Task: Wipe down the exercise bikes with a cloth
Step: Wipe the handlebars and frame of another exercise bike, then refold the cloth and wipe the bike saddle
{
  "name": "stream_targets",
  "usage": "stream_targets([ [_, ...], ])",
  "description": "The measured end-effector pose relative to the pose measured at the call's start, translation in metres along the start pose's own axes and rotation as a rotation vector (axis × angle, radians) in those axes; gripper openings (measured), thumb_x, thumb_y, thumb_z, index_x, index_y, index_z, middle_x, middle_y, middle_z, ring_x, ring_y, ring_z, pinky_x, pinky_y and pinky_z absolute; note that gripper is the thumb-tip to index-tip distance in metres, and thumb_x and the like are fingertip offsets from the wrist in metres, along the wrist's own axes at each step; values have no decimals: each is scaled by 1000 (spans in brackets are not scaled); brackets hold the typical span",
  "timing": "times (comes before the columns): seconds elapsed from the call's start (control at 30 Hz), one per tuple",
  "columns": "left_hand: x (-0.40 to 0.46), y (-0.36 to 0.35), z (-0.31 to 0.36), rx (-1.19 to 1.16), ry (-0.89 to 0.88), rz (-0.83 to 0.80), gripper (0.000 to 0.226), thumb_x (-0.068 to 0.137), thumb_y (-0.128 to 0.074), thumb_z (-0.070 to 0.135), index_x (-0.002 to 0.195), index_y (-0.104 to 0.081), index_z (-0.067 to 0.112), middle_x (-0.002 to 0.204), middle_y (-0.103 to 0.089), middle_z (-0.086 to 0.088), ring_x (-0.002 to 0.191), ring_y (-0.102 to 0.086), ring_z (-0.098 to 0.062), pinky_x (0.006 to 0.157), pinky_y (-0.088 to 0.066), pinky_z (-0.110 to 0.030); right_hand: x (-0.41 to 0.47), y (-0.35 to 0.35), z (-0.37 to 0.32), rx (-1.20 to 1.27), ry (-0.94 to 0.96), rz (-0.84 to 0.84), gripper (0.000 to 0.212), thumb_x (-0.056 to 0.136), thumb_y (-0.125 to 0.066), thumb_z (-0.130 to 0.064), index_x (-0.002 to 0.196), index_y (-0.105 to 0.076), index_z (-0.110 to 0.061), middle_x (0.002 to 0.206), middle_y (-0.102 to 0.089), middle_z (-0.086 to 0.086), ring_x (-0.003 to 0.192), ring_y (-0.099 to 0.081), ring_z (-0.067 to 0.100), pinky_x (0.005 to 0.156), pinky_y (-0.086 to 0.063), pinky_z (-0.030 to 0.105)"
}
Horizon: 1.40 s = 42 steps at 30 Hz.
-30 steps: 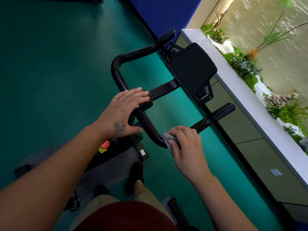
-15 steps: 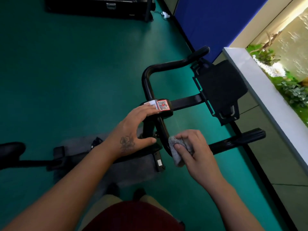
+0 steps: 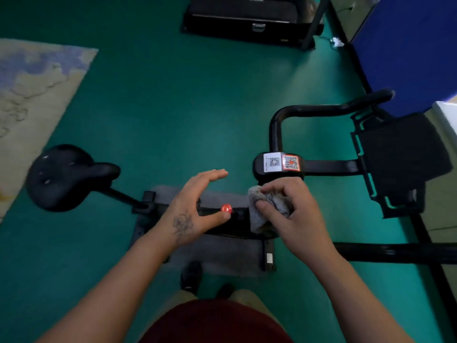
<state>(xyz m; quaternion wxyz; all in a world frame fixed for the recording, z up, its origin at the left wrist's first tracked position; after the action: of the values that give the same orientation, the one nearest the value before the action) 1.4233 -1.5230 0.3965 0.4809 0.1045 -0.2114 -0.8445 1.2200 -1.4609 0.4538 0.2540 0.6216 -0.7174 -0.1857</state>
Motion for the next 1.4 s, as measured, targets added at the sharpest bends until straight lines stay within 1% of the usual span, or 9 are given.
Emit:
stream_targets([
  [0.17,-44,26,-24,-22,100,139,76,86,-85,36,153,-50,38,159,-48,19,153,-40,-7,128,-32,-43,8,-37,-31,25,89,-155,24,91,-81,-21,108,-67,-29,114,-58,-11,112,-59,7,92,-43,15],
  [0.23,-61,35,-34,-27,131,183,76,88,-87,35,154,-49,37,159,-48,17,153,-41,-9,127,-33,-43,10,-54,-47,42,132,-213,23,92,-80,-23,109,-68,-30,116,-57,-10,114,-59,8,93,-45,17],
  [0.37,-92,58,-49,-31,186,259,76,88,-83,42,155,-48,38,158,-47,20,152,-39,-4,124,-34,-36,14,-97,-67,36,191,-305,22,93,-78,-25,110,-66,-33,116,-55,-13,115,-58,6,95,-47,25],
  [0.6,-152,122,-92,-52,273,403,77,89,-88,29,155,-49,37,159,-47,16,152,-41,-9,124,-35,-37,18,-189,-92,6,221,-430,20,94,-77,-25,108,-65,-31,115,-55,-15,112,-58,6,92,-46,23],
  [0.7,-177,159,-119,-68,291,431,76,89,-87,35,154,-49,38,159,-47,17,153,-40,-9,124,-34,-35,21,-234,-96,-26,179,-463,18,95,-76,-26,108,-65,-33,114,-54,-16,112,-57,6,92,-44,21],
  [0.77,-191,185,-135,-79,298,443,76,87,-84,40,154,-48,39,160,-46,18,153,-39,-7,125,-34,-34,21,-262,-97,-41,135,-475,19,95,-76,-27,107,-64,-35,114,-54,-17,113,-57,5,93,-44,21],
  [1.03,-226,270,-213,-96,355,437,79,82,-80,52,153,-47,41,162,-43,21,154,-38,-7,126,-34,-55,19,-348,-124,-76,70,-454,20,95,-76,-26,109,-64,-35,116,-54,-20,115,-57,4,94,-41,16],
  [1.23,-211,297,-250,-114,349,456,84,83,-80,51,157,-43,37,163,-40,20,155,-36,-6,127,-35,-54,29,-367,-129,-101,32,-431,20,95,-76,-24,111,-65,-31,116,-54,-17,116,-57,5,95,-41,14],
  [1.4,-193,300,-280,-101,376,559,95,80,-82,50,161,-37,30,166,-36,11,157,-33,-11,126,-35,-56,53,-366,-113,-113,-4,-411,22,95,-76,-21,111,-65,-32,117,-55,-18,116,-58,6,93,-41,12],
])
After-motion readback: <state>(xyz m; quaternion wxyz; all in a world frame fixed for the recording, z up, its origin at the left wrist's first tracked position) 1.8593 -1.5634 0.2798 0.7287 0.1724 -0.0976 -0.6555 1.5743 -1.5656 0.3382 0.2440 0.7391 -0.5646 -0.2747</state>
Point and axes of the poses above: each hand's wrist, its own x-axis towards the middle knuckle, its own y-axis out of the back of the hand, z = x × y, the point moved 10 cm from there along x, towards the middle knuckle
